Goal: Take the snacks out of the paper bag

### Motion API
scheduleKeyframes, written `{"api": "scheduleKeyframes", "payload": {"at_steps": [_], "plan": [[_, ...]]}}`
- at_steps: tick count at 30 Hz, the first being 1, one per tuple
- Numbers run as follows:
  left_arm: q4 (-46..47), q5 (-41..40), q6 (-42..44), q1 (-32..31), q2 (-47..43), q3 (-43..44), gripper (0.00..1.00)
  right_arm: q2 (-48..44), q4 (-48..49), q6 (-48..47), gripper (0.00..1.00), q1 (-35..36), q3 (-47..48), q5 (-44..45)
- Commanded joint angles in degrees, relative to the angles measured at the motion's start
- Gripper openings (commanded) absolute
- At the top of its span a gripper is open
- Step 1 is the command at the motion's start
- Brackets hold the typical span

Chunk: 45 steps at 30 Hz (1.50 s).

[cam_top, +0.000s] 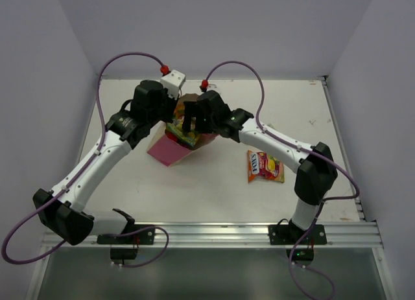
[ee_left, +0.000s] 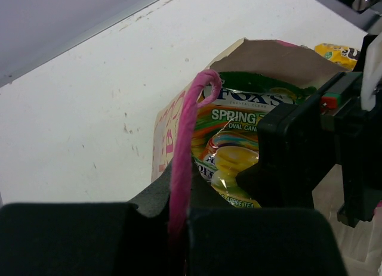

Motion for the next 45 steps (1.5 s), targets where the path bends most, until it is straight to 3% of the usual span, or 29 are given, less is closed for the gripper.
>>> {"api": "scheduleKeyframes", "payload": {"at_steps": [1,7,14,22,25,26,28,31,32,35,40,41,45], "plan": [[5.4,0.0,-0.5,-0.4,-2.6,1.4,0.00,0.8,-2.3,-0.5,0.92,0.2,3.1,-0.2],[5.7,-0.8,0.0,-0.3,-3.3,0.7,0.00,-7.2,-1.9,-2.5,0.91,-0.7,-0.3,2.9],[6.1,-0.3,-0.2,-0.4,-4.1,0.2,0.00,-0.1,-4.0,0.7,0.89,-1.3,4.0,1.4],[6.3,0.2,-0.2,-0.4,-4.1,0.2,0.00,3.3,-4.0,2.9,0.89,-1.7,2.5,1.3],[6.3,0.2,-0.1,-0.4,-4.1,0.1,0.00,3.5,-0.2,1.5,0.78,-1.7,1.8,-0.1],[6.3,0.3,-0.1,-0.3,-4.1,0.1,0.00,3.7,0.6,0.9,0.63,-1.7,2.0,-0.6],[6.2,0.3,-0.1,-0.4,-4.2,0.1,0.00,3.8,2.7,-0.9,0.54,-1.7,2.4,-1.5],[6.2,0.3,0.0,-0.4,-4.4,0.0,0.00,3.0,5.2,-3.4,0.31,-1.7,2.7,-2.6],[6.2,0.3,0.1,-0.3,-4.4,-0.1,0.00,2.9,5.7,-3.8,0.17,-1.7,2.9,-2.7],[6.4,0.4,0.1,-0.4,-4.4,-0.6,0.00,3.1,5.2,-4.8,0.00,-1.7,4.2,-2.4],[6.3,0.0,0.1,-0.4,-4.5,-0.7,0.00,3.3,-0.4,-4.0,0.00,-1.7,5.9,0.6],[6.0,-0.7,0.0,-0.4,-4.7,-0.5,0.00,2.5,-4.8,-1.5,0.24,-1.7,6.0,3.8],[6.0,-1.4,-0.1,-0.4,-5.2,-0.3,0.00,0.4,-6.7,3.1,0.64,-2.0,2.5,4.3]]}}
